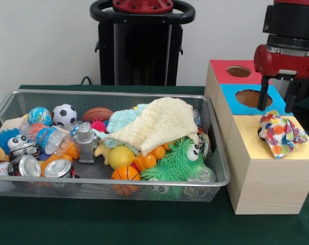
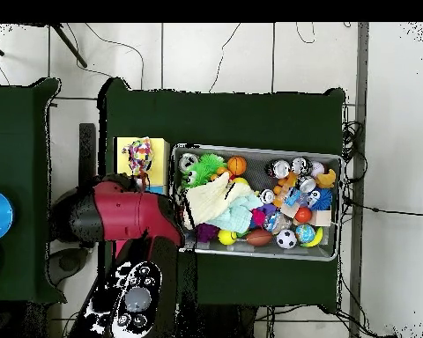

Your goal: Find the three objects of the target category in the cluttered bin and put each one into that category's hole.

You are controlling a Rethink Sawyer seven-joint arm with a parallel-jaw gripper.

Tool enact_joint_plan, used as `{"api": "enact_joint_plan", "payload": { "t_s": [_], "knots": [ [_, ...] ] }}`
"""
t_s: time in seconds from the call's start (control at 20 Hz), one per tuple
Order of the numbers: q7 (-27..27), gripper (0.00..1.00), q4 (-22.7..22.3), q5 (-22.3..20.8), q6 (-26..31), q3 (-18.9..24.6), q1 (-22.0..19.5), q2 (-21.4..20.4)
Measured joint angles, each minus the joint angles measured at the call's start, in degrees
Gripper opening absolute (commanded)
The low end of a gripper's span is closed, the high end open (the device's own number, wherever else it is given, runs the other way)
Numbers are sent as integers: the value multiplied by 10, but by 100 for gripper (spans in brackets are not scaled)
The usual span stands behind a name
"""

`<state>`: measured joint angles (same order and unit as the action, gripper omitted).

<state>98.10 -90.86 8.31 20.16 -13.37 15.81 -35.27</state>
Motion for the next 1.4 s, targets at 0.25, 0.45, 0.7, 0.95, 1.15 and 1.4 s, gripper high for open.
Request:
{"api": "enact_joint_plan", "payload": {
  "t_s": [0.25, 0.45, 0.7, 0.95, 1.15, 1.4],
  "knots": [
    [0, 100, 2, 0, 21, 0, -2, -16],
    [0, 100, 6, 0, 52, 0, -6, -29],
    [0, 100, 9, 0, 78, 0, -17, -43],
    [0, 100, 11, 0, 78, 2, -30, -51],
    [0, 100, 12, 0, 78, 3, -35, -53],
    [0, 100, 12, 0, 78, 6, -38, -53]
  ]
}}
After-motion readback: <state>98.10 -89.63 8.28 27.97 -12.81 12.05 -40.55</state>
